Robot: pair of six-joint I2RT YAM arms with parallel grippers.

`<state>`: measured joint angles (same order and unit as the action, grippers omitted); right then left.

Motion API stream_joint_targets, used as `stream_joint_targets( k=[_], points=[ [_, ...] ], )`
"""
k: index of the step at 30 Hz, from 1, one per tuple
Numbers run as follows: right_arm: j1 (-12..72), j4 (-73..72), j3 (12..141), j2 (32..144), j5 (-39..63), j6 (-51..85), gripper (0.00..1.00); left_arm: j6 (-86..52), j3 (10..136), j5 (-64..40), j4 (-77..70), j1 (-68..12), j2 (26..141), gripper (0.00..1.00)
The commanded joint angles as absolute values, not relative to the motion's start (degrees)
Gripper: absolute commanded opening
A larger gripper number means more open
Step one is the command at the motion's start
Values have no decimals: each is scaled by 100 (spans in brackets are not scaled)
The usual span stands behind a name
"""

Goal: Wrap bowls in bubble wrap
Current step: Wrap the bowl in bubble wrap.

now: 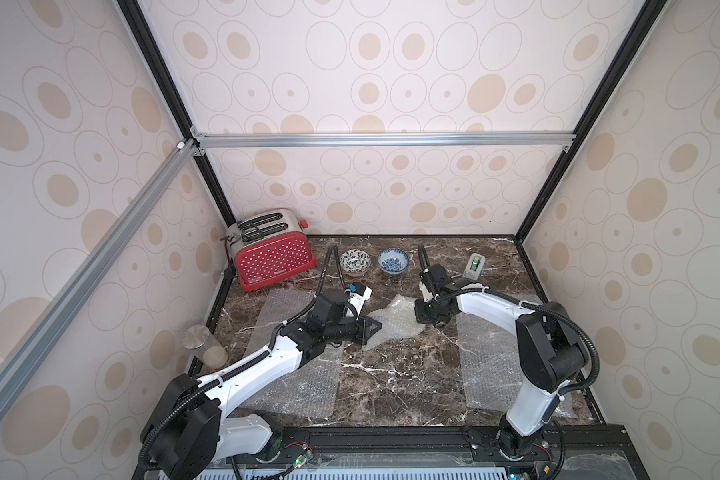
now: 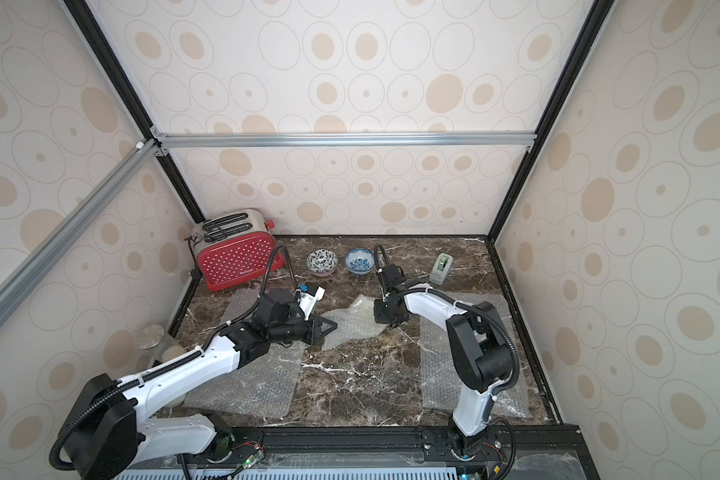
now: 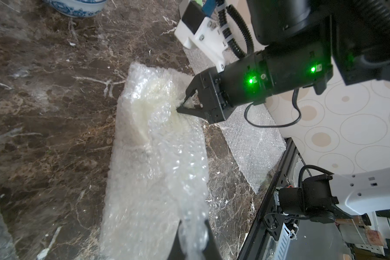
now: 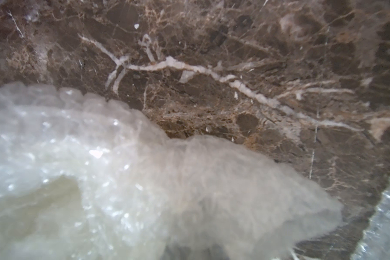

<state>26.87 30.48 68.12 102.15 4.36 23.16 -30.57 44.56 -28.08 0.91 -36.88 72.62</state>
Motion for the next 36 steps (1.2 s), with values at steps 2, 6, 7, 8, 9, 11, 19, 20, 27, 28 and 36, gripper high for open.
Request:
stream_joint_targets(
  k=[2,6,7,8,9,11,19,20,27,28,36],
  points=[
    [2845,3261,6767,10011,254,1990,2,-2739,5051,-2937,93,-3700,7508,4],
    [2953,3217,6741,10014,368,1854,2,-2627,5399,-3072,70,-3700,7847,4],
    [2975,3233,6749,10018,406,1835,2,-2605,5471,-3083,70,-3700,7940,5],
    [2987,3226,6750,10028,445,1799,2,-2574,5560,-3091,83,-3701,8043,5],
    [3009,3227,6750,10037,473,1776,2,-2535,5654,-3109,103,-3701,8144,5],
    [3021,3241,6736,10029,509,1736,2,-2505,5799,-3095,97,-3700,8342,5],
    [3047,3126,6618,9985,865,1656,2,-2525,6340,-3174,-46,-3694,9252,5],
    [3054,3141,6618,10000,878,1650,2,-2525,6434,-3174,-46,-3687,9359,5],
    [3066,3150,6504,9909,940,1592,2,-2689,7013,-3093,39,-3468,10134,6],
    [3059,3144,6481,9898,940,1604,2,-2680,7108,-3170,66,-3467,10265,7],
    [3080,3087,6539,9948,1072,1627,2,-2722,7588,-3203,394,-3639,11054,7]
  ],
)
